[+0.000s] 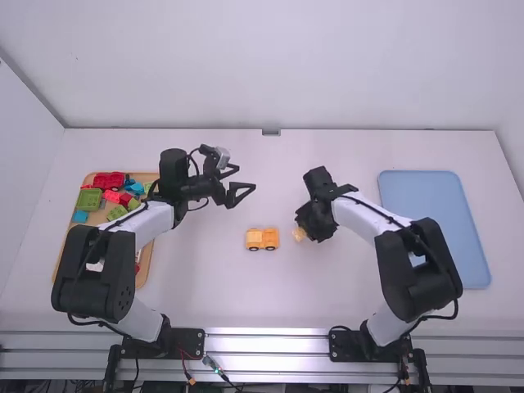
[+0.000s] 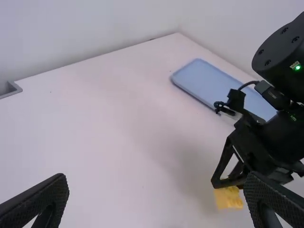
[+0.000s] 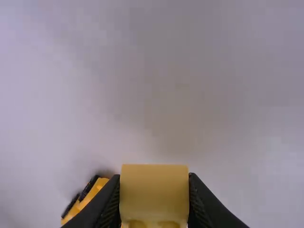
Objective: Assemble lego blocks to make yellow taxi
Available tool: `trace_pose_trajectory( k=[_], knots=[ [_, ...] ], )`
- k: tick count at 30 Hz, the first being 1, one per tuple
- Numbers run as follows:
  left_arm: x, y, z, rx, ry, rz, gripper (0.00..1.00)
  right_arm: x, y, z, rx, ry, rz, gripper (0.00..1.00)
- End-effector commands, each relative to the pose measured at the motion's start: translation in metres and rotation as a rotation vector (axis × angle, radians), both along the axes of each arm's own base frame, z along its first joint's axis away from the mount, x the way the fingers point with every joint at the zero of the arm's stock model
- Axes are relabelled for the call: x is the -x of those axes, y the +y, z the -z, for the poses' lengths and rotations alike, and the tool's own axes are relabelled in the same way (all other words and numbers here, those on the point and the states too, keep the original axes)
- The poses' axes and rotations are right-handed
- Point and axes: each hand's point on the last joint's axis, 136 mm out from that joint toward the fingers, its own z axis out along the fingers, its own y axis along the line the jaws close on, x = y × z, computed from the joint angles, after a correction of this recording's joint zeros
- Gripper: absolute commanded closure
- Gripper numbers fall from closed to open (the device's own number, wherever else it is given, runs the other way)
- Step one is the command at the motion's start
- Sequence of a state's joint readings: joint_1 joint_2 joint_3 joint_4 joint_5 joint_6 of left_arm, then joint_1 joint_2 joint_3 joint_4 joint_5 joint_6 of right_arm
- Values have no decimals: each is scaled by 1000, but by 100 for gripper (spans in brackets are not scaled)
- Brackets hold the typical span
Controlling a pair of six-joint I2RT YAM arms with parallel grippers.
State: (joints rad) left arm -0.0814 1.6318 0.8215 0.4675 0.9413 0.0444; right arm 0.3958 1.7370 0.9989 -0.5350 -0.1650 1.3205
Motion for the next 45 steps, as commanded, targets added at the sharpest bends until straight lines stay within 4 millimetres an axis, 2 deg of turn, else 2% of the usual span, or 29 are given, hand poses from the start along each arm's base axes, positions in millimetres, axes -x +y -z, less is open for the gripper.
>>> trace_pose_trajectory(
  k=[1, 13, 26, 30, 31, 32, 33, 34, 38, 41, 45],
  knots=[
    [0, 0, 1, 6, 7, 4, 1, 1, -1, 0, -7, 73, 257, 100],
    [0, 0, 1, 6, 11, 5, 1, 6, -15, 18, 9, 97, 479, 100],
    [1, 0, 2, 6, 16, 5, 1, 9, -16, 38, -39, 73, 543, 97],
    [0, 1, 2, 15, 33, -4, 1, 9, -17, 41, -44, 60, 541, 73],
    [0, 1, 2, 14, 33, -4, 1, 9, -16, 41, -45, 62, 540, 57],
    [0, 1, 2, 14, 33, -3, 1, 9, -16, 41, -46, 62, 540, 31],
    [0, 1, 2, 15, 33, -3, 1, 9, -16, 41, -46, 62, 540, 18],
    [0, 0, 2, 15, 33, -3, 1, 9, -16, 41, -44, 61, 540, 1],
    [0, 1, 2, 15, 33, -3, 1, 9, -16, 41, -45, 60, 537, 1],
    [0, 1, 2, 14, 33, -4, 1, 2, -17, 37, -48, 30, 473, 1],
    [0, 1, 2, 14, 32, -4, 1, -17, -8, 18, -125, -7, 305, 1]
  ],
)
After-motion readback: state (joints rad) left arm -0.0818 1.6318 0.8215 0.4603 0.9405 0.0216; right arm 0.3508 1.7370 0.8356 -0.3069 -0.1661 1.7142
